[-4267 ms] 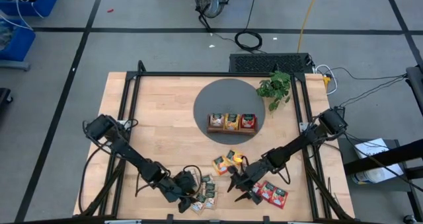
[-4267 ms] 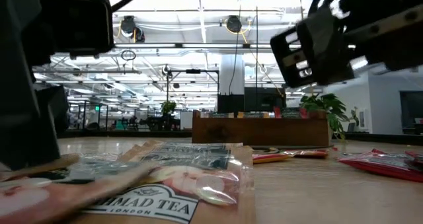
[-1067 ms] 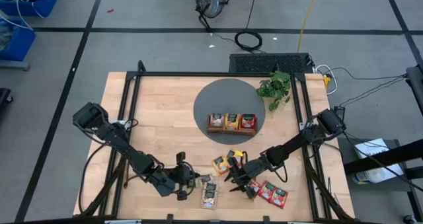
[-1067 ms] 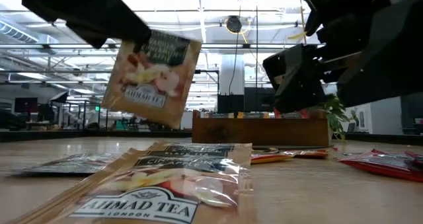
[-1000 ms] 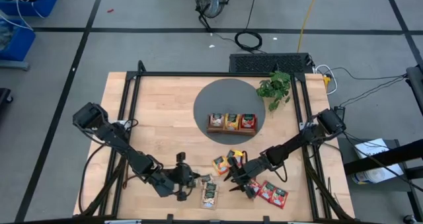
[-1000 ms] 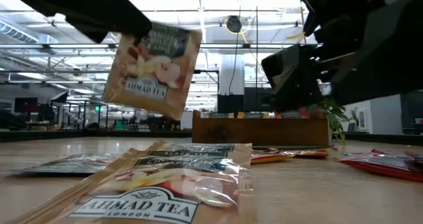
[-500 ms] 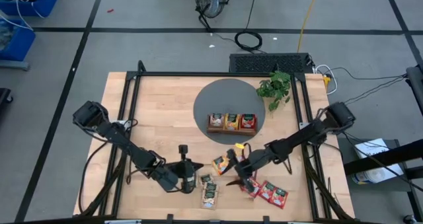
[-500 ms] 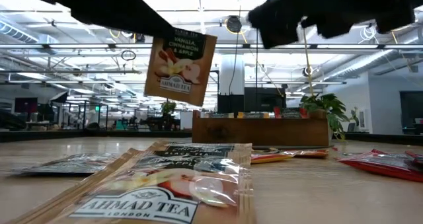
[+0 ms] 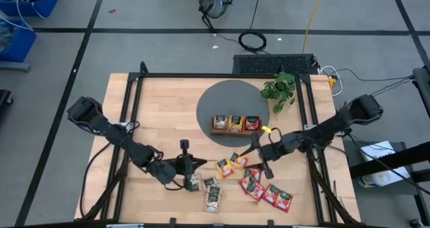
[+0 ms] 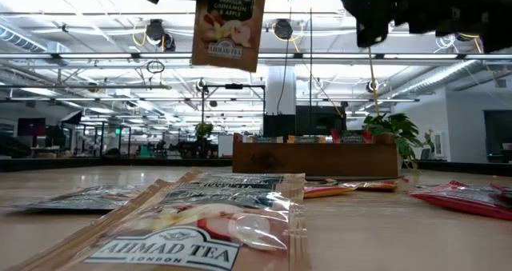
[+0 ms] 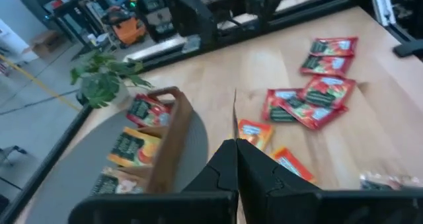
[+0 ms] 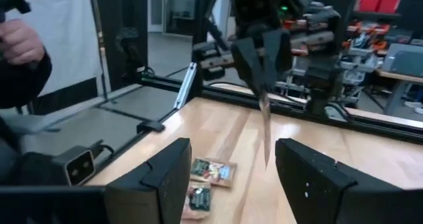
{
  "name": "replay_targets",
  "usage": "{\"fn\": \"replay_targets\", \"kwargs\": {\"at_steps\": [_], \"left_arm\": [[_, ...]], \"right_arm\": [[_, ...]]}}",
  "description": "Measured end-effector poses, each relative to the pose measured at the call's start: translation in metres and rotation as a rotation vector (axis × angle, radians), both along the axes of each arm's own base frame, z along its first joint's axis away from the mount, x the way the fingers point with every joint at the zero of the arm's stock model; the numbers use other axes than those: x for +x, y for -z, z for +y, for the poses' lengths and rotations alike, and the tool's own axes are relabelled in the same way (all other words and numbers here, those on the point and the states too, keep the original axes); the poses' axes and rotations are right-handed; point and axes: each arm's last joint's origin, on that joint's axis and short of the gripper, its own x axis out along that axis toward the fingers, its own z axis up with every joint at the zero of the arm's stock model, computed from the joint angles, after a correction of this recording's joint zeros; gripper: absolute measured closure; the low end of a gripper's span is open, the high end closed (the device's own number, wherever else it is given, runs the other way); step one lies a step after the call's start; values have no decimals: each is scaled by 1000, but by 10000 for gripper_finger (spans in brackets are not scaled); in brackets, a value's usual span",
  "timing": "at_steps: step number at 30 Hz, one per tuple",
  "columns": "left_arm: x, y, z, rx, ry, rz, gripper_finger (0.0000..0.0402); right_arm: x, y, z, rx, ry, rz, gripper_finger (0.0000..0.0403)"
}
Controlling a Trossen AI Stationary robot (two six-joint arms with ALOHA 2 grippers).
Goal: Pick & Place Tea
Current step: Put the brown tea bag into the left section of the wooden organiser
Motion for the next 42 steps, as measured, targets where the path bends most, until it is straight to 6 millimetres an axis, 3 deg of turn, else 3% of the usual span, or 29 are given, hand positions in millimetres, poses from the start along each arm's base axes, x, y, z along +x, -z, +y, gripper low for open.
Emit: {"fn": "replay_targets", "kwargs": {"at_steps": [5, 10, 16, 32, 37, 42], "left_arm": [[6, 1, 10, 19, -22, 9, 397], [10, 0, 18, 3, -56, -1, 397], [11, -1, 17, -28, -10, -5, 397], [11, -1, 16, -27, -1, -3, 398], [11, -1, 16, -27, -3, -1, 396], [13, -1, 19, -31, -7, 0, 396]], "right_arm": [[2, 7, -5, 24, 22, -27, 200], [20, 12, -2, 46, 37, 7, 200], [42, 14, -6, 65, 146, 22, 200], [87, 21, -9, 98, 143, 65, 203], [92, 20, -8, 100, 110, 62, 246], [93, 18, -6, 84, 56, 49, 335]]}}
